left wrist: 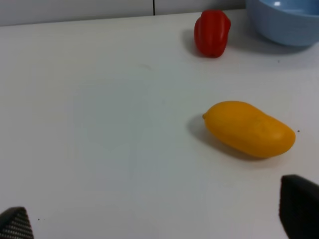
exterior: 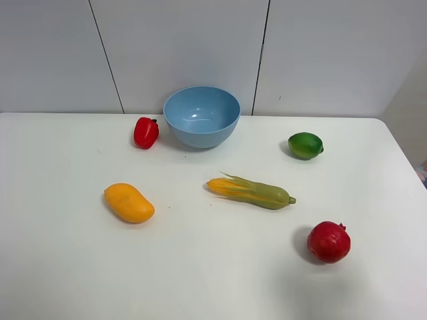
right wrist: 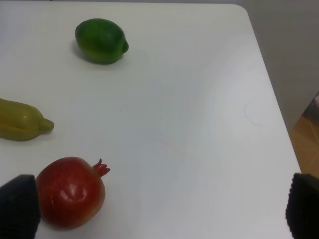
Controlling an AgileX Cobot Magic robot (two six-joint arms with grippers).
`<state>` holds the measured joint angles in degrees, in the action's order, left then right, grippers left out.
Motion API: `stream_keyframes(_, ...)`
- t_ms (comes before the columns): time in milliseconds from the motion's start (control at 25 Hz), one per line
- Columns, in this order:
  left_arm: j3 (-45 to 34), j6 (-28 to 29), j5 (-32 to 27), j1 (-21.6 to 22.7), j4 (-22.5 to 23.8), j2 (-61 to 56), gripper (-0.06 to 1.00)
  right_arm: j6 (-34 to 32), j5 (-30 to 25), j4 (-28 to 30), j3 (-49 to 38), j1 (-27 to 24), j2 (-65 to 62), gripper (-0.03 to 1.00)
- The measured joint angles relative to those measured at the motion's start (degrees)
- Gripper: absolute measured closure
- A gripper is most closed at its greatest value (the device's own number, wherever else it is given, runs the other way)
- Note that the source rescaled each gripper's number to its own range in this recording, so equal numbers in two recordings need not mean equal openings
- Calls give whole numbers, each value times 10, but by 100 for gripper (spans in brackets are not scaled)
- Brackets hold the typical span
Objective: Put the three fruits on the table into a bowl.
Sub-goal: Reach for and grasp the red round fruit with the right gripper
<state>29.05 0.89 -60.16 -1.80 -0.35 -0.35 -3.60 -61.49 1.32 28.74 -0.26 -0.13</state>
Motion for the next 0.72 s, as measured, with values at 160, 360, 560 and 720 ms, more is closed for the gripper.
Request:
stream_keyframes(160,0,0,0,0,0,0,-6,0,0,0,0,0,0,-3)
stream_keyframes(360,0,0,0,0,0,0,-6,-5,-13,-13,13,0,46,-3)
stream_keyframes(560,0,0,0,0,0,0,-6,-16,-56,-26,80,0,175,-3)
stream_keyframes(720,0,0,0,0,0,0,-6,-40,-78,-30,127,0,287,-3)
